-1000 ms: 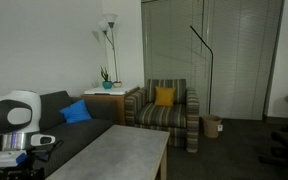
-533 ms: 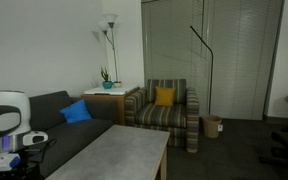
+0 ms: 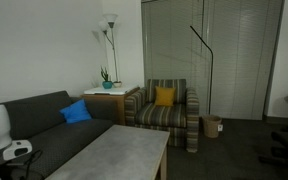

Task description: Put the cup on the plate

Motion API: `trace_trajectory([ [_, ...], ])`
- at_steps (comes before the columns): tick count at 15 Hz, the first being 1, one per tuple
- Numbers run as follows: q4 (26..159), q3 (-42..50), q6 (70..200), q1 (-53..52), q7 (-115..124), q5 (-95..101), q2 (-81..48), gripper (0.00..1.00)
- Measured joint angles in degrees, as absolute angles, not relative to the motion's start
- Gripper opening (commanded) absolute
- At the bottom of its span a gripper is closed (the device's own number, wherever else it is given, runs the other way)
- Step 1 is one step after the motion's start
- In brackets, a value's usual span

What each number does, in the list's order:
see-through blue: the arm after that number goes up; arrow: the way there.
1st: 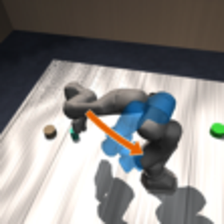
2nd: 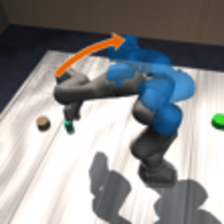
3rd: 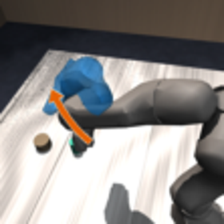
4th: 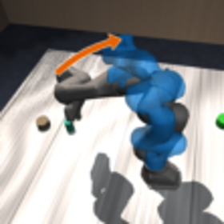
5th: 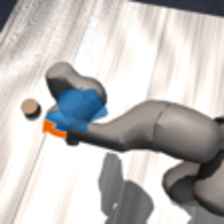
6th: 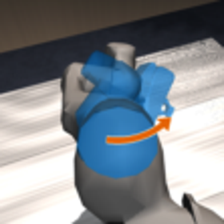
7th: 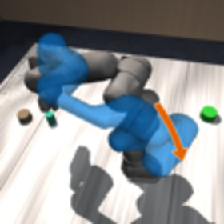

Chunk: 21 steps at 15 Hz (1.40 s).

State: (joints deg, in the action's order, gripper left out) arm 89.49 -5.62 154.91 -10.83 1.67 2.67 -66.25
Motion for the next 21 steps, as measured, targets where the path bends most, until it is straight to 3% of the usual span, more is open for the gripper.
trace_trajectory([
  [9, 94.86, -1.87, 158.23, -13.32, 3.95, 2.68, -66.26, 1.0],
  [15, 89.25, -0.85, 156.43, -8.06, 0.59, 2.67, -70.24, 1.0],
  [21, 89.45, -2.18, 156.6, -11.05, 0.29, 3.41, -70.69, 1.0],
])
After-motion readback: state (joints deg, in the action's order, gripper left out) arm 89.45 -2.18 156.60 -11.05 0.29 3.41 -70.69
